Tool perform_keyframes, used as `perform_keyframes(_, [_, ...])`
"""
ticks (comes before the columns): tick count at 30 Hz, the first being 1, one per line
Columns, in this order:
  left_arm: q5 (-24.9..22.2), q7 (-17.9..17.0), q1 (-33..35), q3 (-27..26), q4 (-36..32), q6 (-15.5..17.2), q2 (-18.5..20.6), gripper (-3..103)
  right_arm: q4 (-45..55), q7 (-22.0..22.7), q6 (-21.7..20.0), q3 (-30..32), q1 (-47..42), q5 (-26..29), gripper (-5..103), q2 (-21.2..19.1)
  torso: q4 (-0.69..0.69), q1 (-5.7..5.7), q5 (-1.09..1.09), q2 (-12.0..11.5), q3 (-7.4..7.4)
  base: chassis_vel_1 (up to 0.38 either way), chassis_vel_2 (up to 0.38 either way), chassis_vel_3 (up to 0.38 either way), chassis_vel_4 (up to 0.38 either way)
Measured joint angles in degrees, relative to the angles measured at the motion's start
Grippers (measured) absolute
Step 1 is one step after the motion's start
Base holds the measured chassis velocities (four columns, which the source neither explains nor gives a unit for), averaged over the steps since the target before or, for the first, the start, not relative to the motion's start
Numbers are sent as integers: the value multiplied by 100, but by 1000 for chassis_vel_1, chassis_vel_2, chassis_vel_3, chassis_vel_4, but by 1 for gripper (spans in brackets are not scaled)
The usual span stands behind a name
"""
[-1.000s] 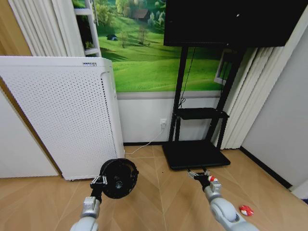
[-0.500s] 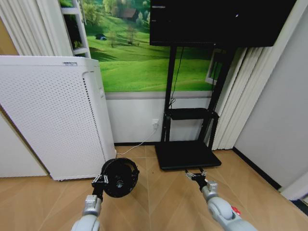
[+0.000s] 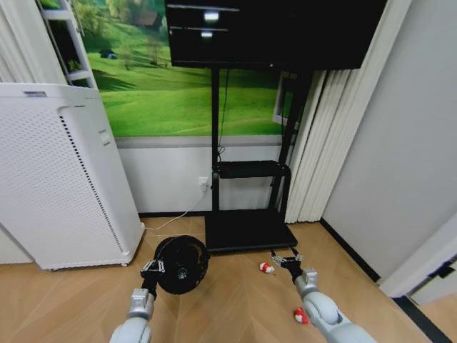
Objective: Pick up the trash bin and place the garbage on the floor into it.
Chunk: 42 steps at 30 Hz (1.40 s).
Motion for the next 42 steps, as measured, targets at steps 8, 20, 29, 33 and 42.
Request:
perform_keyframes(8, [35,-5,5,44,7,8,2,4,-250,-224,286,-18,-31,-249,100,21,2,0,-1,0,0,38,20,-13,-28])
perform_keyframes(20, [63,-9,31,103,-2,15,-4,4,-325,-153,257,-121,15,-276,100,45,0,0,-1,0,0,-62,71,46,-66])
perform_keyframes(29, [1,-30,86,-32,59,50,113,4,-675,340,-218,-852,446,-627,100,-173,-1,1,-1,0,0,-89,103,66,-81])
perform_keyframes(33, [-48,-33,139,-176,152,52,210,4,-1088,355,-266,-1471,812,-762,100,-280,0,-1,-1,0,0,25,-24,-26,15])
perform_keyframes(42, [-171,-34,152,-439,353,38,251,4,-1935,350,-195,-2446,1362,-621,100,-148,1,0,-2,0,0,5,-6,-7,3])
